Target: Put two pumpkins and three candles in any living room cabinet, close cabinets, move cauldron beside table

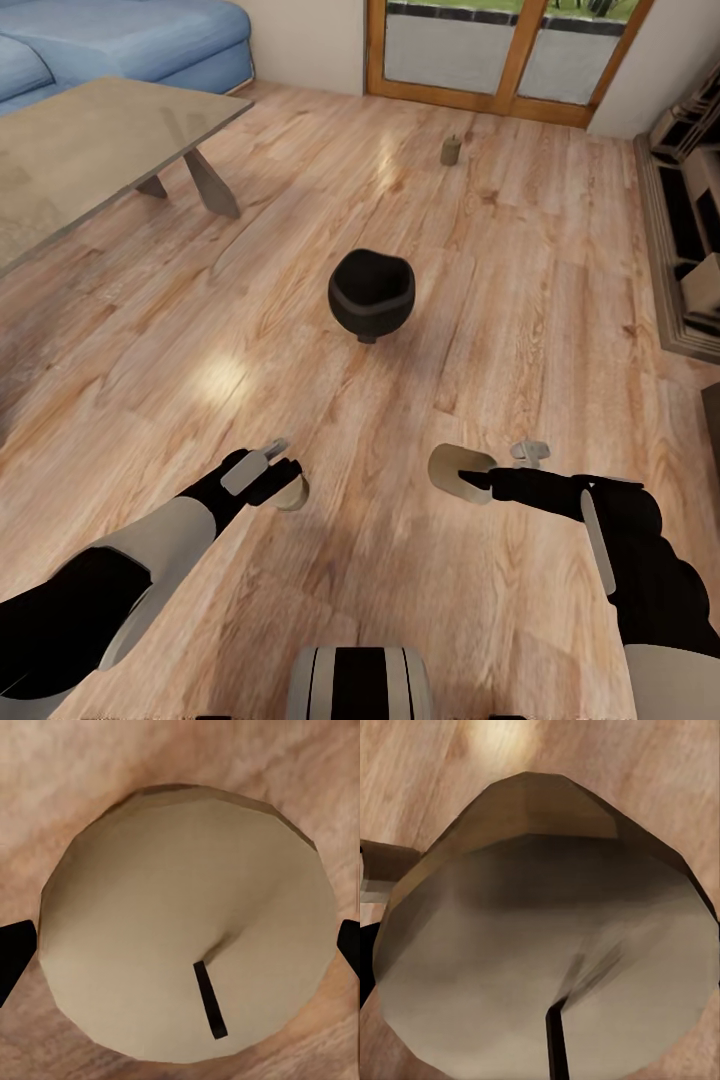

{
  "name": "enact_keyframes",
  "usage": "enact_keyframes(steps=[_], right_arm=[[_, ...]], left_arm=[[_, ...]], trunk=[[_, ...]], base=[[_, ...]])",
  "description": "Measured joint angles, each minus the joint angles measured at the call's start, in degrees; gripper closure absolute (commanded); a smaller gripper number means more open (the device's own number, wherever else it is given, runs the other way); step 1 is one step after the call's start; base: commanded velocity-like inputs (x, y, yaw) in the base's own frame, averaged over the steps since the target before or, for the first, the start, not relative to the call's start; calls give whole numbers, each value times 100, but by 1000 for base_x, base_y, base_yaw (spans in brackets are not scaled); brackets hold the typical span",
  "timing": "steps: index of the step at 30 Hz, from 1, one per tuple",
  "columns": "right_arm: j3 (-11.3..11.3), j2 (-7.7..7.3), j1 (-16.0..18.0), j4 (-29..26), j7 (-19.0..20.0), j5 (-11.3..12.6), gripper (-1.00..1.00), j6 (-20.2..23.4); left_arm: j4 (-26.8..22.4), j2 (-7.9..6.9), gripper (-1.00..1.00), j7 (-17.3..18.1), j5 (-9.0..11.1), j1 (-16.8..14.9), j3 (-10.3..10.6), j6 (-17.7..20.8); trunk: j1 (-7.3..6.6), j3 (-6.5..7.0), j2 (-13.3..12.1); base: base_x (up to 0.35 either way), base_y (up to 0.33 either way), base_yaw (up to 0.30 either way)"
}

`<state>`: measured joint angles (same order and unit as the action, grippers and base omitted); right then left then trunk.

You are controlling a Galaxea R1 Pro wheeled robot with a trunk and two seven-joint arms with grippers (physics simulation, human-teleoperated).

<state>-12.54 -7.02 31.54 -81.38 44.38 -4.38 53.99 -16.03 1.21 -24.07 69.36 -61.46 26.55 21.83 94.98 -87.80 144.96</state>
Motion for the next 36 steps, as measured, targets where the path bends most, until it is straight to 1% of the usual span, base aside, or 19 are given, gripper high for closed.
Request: enact_keyframes(steps=[2,7,25,26,36], right_arm=[[2,1,1,0,1,7,100,4],[-2,0,2,0,1,11,100,4],[-2,-1,2,-9,1,12,100,5],[-1,-1,2,-9,1,12,100,5],[-2,-1,2,-9,1,12,100,5]], left_arm=[[50,-16,-100,-18,-104,3,35,30],[41,-40,-100,-10,-80,3,26,15],[40,-42,-100,-10,-79,3,26,14],[43,-42,100,-10,-80,3,26,14],[48,-43,100,-10,-72,2,23,10]], trunk=[[6,-45,2],[6,-46,2],[6,-46,2],[6,-46,2],[6,-46,2]], base=[[0,0,0],[0,0,0],[0,0,0],[0,0,0],[0,0,0]])
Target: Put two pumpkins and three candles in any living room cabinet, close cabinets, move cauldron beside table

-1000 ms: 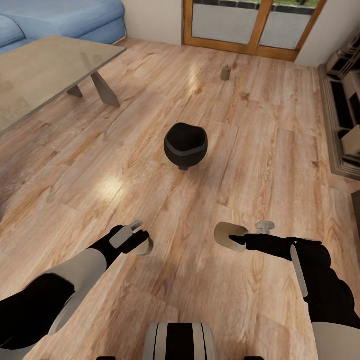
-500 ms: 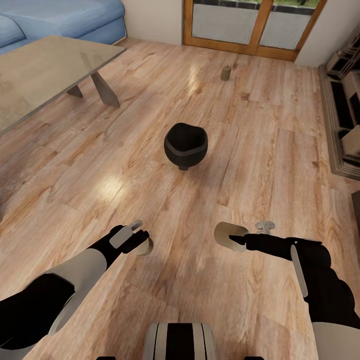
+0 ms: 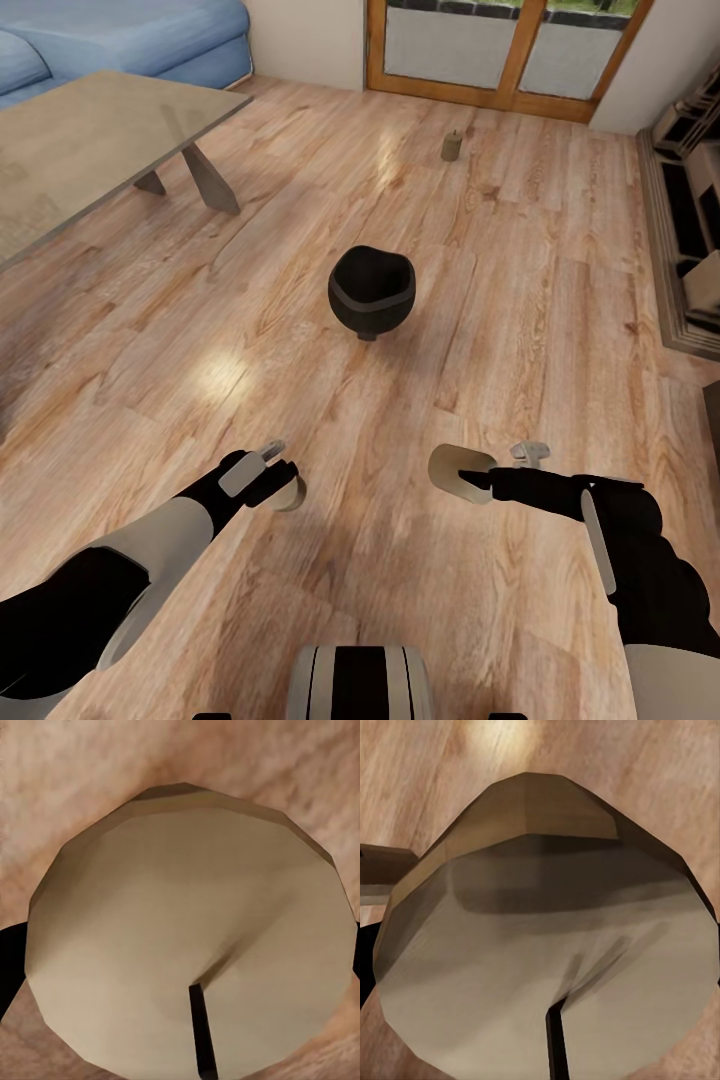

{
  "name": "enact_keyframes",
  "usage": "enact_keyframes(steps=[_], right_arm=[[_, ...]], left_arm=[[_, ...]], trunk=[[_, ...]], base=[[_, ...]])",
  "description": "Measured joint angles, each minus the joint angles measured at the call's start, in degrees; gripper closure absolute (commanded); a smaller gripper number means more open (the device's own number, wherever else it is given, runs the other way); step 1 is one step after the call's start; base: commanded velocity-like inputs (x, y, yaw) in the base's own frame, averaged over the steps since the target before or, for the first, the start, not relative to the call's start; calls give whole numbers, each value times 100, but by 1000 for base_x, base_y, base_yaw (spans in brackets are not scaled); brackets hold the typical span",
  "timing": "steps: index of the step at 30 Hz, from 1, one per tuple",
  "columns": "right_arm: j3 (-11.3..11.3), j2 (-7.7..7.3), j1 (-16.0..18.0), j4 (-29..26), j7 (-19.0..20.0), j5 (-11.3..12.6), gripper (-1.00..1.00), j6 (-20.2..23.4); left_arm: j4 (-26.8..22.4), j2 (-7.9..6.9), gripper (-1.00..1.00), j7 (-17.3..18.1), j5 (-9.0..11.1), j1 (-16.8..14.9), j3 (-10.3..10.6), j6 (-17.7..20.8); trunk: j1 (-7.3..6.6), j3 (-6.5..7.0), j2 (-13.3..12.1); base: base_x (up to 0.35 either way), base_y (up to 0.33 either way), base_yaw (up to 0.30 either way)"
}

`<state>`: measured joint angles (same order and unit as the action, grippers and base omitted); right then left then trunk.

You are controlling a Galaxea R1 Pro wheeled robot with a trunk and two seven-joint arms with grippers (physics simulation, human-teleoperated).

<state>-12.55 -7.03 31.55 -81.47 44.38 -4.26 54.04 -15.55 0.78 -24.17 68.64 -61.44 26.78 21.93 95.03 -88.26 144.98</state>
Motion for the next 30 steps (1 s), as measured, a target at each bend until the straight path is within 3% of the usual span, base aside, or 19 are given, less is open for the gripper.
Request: enact_keyframes(steps=[4,10,17,24,30], right_arm=[[-1,0,-2,0,1,-1,100,0],[-1,0,-1,-7,8,-2,100,2],[-1,0,0,-17,9,0,100,9],[-1,0,0,-18,9,0,100,9],[-1,0,0,-18,9,0,100,9]], left_arm=[[-83,-4,100,0,2,0,-8,-2],[-951,-149,100,-70,-1,0,1,74],[-1330,-165,100,-369,7,0,-15,105],[-1532,-171,100,-428,25,-1,-17,123],[-2301,-162,100,-1252,63,0,-11,282]], trunk=[[0,0,0],[0,0,0],[0,0,0],[0,0,0],[0,0,0]], base=[[0,0,0],[0,0,0],[0,0,0],[0,0,0],[0,0,0]])
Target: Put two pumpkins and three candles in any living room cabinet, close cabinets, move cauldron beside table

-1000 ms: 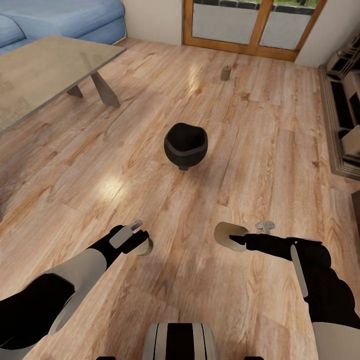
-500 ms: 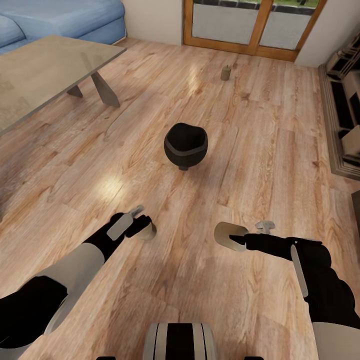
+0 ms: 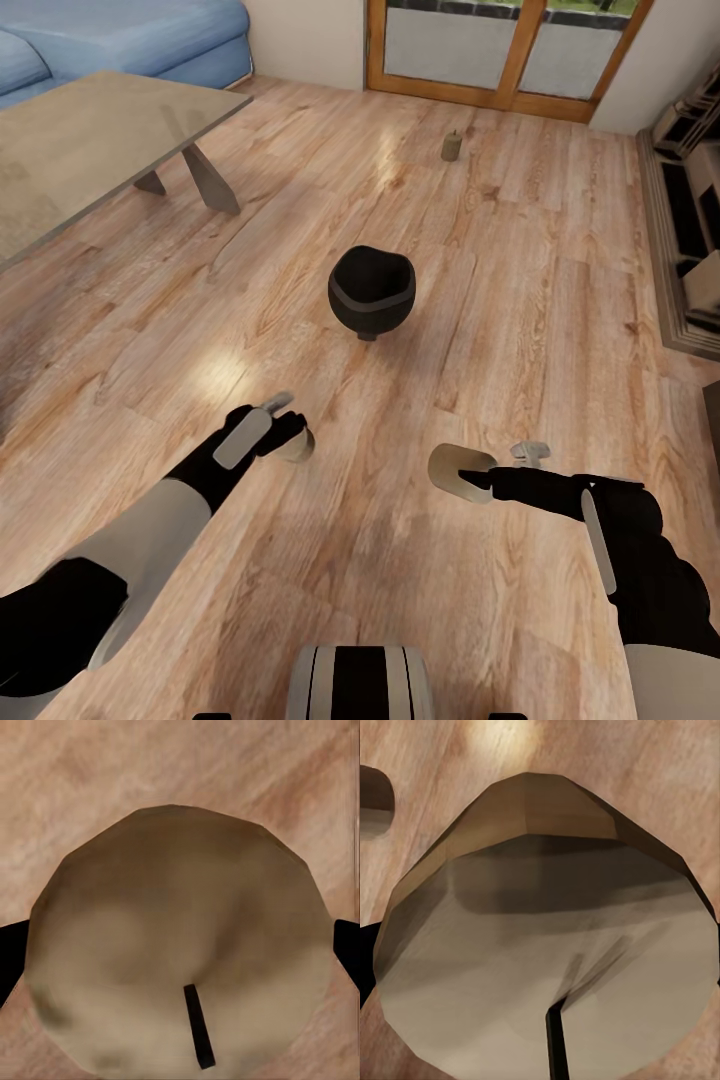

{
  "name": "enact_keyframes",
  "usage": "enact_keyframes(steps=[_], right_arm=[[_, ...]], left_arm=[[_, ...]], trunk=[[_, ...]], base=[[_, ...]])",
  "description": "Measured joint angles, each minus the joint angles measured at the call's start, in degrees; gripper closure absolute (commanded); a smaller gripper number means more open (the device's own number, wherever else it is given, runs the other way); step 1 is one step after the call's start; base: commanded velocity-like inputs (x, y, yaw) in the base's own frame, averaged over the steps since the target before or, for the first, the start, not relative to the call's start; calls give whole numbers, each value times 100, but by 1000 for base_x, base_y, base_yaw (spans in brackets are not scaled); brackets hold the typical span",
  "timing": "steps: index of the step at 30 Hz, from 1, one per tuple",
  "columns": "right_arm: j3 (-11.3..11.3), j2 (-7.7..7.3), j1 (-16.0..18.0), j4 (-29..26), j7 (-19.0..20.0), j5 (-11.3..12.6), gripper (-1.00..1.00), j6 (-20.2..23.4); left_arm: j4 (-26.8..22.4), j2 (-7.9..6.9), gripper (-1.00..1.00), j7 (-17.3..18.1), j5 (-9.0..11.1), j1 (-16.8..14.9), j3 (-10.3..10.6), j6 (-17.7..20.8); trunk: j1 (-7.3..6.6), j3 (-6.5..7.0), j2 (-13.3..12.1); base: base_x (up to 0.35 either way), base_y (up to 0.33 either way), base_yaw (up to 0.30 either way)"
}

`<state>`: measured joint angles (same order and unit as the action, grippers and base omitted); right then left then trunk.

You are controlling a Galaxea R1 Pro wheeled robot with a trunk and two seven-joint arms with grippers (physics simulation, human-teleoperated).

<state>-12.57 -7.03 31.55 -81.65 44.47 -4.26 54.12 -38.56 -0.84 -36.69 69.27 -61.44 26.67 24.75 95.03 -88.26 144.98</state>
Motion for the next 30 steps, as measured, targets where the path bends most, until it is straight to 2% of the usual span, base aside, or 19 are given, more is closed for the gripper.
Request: enact_keyframes(steps=[3,13,17,23,26,27,30], right_arm=[[0,0,0,7,0,0,100,-1],[-14,-13,0,18,-15,-25,100,-28],[-24,-32,-1,10,-51,-51,100,-33],[-25,-24,0,1,-66,-70,100,-29],[-21,-11,0,4,-63,-70,100,-26],[-18,-3,0,1,-59,-78,100,-29],[-18,-1,0,-8,-55,-71,100,-27]], left_arm=[[-285,20,100,-221,10,3,4,15],[-375,200,100,-269,-1,0,13,28],[-375,214,100,-269,-8,0,16,35],[-384,218,100,-240,3,0,14,317],[-726,212,100,-231,10,-1,17,369],[-918,150,100,-240,-23,4,19,394],[-936,186,100,-241,23,9,22,397]], trunk=[[0,0,0],[0,0,0],[0,0,0],[0,0,0],[0,0,0],[-3,22,-1],[-10,88,-5]], base=[[0,0,0],[0,0,0],[0,0,0],[0,0,0],[0,0,0],[0,0,0],[0,0,0]])
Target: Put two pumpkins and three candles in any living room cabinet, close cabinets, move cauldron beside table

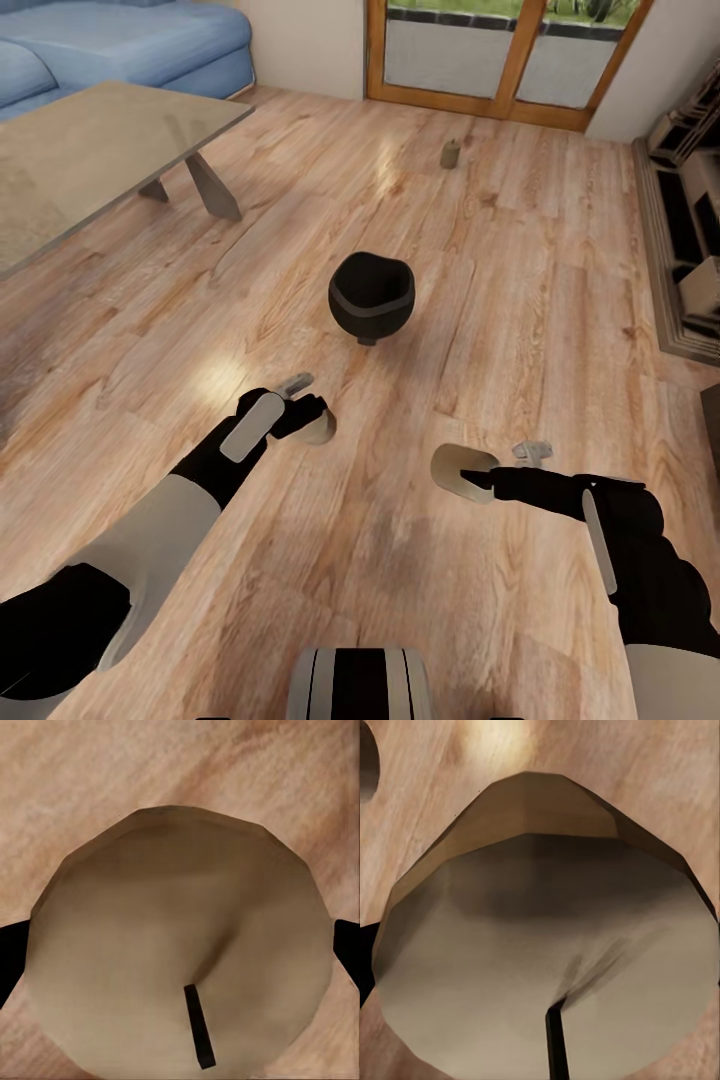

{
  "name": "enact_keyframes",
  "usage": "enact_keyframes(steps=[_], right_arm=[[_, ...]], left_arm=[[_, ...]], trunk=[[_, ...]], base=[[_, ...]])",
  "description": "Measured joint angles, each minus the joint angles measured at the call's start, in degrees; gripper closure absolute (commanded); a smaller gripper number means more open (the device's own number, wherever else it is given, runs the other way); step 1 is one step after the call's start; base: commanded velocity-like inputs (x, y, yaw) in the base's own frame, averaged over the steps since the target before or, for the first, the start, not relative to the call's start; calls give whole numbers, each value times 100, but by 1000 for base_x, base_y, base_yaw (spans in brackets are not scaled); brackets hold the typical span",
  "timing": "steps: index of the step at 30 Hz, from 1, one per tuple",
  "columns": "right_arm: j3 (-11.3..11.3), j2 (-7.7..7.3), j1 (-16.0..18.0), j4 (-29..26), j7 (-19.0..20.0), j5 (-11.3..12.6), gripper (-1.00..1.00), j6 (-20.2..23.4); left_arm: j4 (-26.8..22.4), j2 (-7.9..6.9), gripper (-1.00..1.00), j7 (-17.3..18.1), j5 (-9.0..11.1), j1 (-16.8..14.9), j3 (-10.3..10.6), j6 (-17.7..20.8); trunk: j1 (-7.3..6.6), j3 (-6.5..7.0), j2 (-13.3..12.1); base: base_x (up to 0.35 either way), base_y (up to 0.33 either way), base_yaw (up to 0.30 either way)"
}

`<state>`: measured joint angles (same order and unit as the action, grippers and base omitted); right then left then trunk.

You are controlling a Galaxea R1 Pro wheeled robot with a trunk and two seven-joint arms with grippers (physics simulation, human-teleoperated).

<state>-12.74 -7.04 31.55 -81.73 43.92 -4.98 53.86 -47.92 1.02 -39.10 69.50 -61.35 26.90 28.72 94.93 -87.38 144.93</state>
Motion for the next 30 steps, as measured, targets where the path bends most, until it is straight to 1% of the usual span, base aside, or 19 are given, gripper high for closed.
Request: enact_keyframes(steps=[2,9,17,30], right_arm=[[0,-4,0,-1,-9,5,100,2],[16,-16,0,-11,-53,-37,100,27],[-8,-12,0,-27,-19,-12,100,13],[-9,-6,-1,-11,-16,-18,100,4]], left_arm=[[7,3,100,-1,-30,0,-1,6],[29,15,100,-7,-31,-2,4,7],[62,21,100,-9,-31,0,73,6],[71,20,100,6,-25,6,78,-15]], trunk=[[-5,44,-3],[-23,199,-12],[-44,377,-23],[-77,665,-40]], base=[[0,0,0],[0,0,0],[0,0,0],[0,0,0]])
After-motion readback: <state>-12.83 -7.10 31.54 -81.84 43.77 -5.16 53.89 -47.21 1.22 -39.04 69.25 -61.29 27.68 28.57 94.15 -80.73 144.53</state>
